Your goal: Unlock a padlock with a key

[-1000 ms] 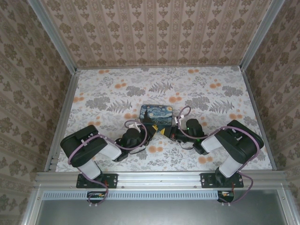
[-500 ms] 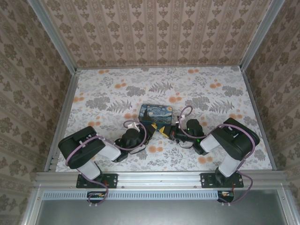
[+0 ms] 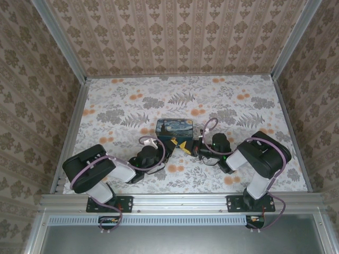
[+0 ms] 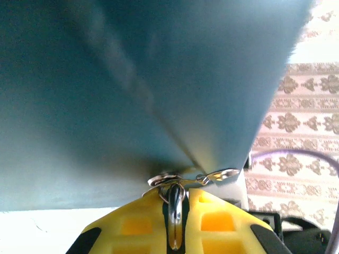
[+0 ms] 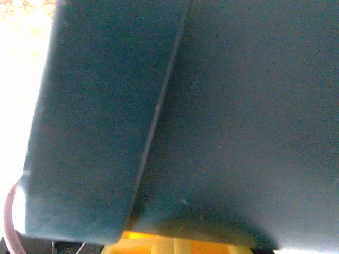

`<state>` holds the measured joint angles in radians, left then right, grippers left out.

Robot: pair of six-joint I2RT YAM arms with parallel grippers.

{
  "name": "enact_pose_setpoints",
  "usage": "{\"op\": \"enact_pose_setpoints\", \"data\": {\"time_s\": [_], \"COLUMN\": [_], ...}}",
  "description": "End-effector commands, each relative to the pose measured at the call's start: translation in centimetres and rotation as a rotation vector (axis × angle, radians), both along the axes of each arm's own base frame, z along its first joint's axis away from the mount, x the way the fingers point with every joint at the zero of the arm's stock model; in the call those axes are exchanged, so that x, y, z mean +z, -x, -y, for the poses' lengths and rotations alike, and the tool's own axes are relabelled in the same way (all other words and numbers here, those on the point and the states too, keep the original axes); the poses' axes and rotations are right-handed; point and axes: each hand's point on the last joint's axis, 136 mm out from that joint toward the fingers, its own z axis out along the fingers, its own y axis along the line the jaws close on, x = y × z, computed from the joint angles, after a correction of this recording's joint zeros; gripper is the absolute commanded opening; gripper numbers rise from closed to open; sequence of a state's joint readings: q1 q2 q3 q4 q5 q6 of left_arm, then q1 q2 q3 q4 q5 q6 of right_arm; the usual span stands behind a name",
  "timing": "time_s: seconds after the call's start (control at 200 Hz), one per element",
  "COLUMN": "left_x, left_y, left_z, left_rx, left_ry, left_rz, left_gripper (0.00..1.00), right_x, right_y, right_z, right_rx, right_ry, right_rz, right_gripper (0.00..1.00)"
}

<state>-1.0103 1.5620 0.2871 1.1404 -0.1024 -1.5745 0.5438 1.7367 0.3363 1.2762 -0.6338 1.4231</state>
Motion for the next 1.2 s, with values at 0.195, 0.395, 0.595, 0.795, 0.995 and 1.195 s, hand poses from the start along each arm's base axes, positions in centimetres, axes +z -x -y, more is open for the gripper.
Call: {"op": "enact_pose_setpoints", "data": {"time_s": [0.195, 0.395, 0.595, 0.795, 0.995, 1.195], "left_x": [5.6, 4.1, 1.7, 1.0, 0.7, 0.4], "left_y": [9.4, 8.7, 7.2, 5.2, 4.6, 4.6], "left_z": [5.8, 5.5, 4.4, 3.1, 2.6, 2.6], "left_rx": [-0.474, -0.43, -0.359, -0.309, -0.304, -0.311], "left_ry": [0.182, 0.151, 0.083, 0.042, 0.028, 0.023], "left_rz": [0.089, 0.061, 0.053, 0.082, 0.086, 0.081], "left_gripper": [0.0, 0.0, 0.0, 0.0, 0.0, 0.0], "right_x": [3.7, 2.6, 1.0, -0.6, -0.1, 1.0], "right_y": [-3.7, -3.8, -3.4, -2.4, -1.4, -1.0], "right_z": [-2.1, -1.5, -0.2, 0.9, 1.9, 2.6], "right_rx": [-0.036, -0.066, -0.092, -0.104, -0.121, -0.14], "right_ry": [-0.091, -0.064, -0.01, 0.054, 0.062, 0.075], "right_rz": [0.075, 0.064, 0.049, 0.031, 0.058, 0.084], "right_gripper": [0.0, 0.0, 0.37, 0.56, 0.59, 0.56]}}
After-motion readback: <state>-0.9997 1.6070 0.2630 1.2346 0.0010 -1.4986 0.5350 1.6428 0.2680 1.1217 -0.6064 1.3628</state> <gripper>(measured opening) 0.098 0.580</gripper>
